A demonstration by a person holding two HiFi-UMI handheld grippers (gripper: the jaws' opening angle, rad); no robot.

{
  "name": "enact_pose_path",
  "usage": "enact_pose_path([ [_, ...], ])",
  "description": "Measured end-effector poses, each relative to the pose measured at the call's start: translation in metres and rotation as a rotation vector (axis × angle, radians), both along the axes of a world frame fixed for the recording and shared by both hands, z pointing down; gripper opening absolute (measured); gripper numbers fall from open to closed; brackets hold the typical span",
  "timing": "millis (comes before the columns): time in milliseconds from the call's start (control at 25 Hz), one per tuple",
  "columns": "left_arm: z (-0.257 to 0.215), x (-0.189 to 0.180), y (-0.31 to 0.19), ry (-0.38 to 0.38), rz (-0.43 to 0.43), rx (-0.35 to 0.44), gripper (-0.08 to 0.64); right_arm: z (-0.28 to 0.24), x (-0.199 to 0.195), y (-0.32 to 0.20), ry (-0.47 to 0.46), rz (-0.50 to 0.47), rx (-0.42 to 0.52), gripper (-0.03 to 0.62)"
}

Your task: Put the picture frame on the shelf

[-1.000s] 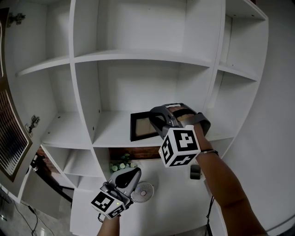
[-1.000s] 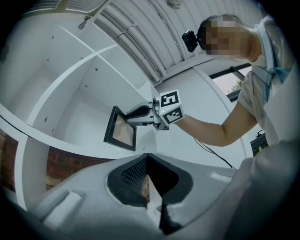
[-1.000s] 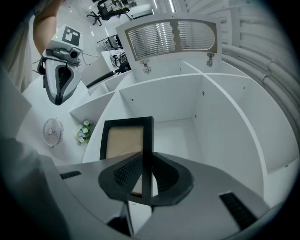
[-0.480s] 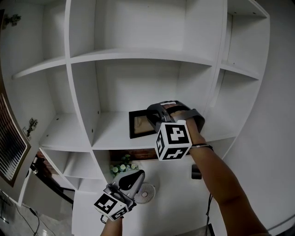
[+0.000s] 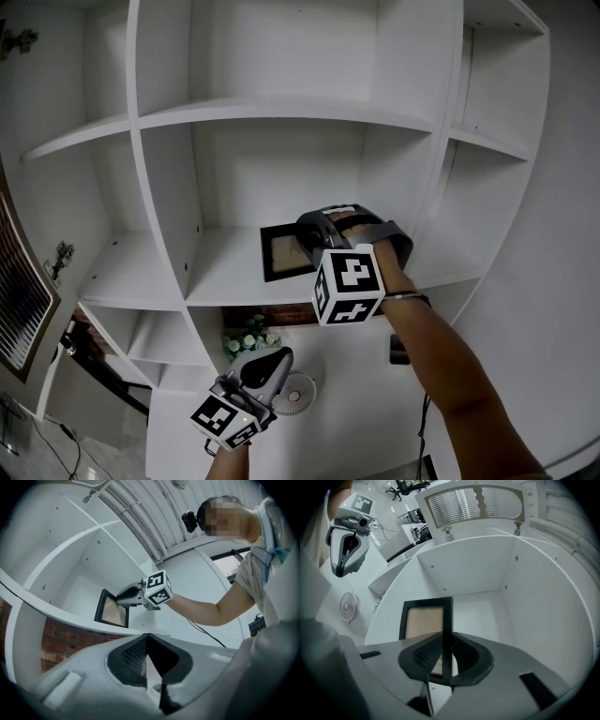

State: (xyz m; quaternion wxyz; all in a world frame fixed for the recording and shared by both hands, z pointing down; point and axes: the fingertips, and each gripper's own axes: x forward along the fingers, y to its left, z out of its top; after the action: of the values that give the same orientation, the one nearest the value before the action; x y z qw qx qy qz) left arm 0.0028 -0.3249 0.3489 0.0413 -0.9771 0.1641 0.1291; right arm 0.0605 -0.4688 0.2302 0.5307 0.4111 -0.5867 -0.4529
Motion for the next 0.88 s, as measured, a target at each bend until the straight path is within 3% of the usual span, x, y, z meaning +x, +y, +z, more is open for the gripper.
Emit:
enact_pose_path([
  [880, 0.0029, 0.0046, -0.0027, -0.008, -0.001, -0.009, 0.009, -0.0028, -0.0033, 0.0042, -0.032, -0.034, 0.019, 0.1],
])
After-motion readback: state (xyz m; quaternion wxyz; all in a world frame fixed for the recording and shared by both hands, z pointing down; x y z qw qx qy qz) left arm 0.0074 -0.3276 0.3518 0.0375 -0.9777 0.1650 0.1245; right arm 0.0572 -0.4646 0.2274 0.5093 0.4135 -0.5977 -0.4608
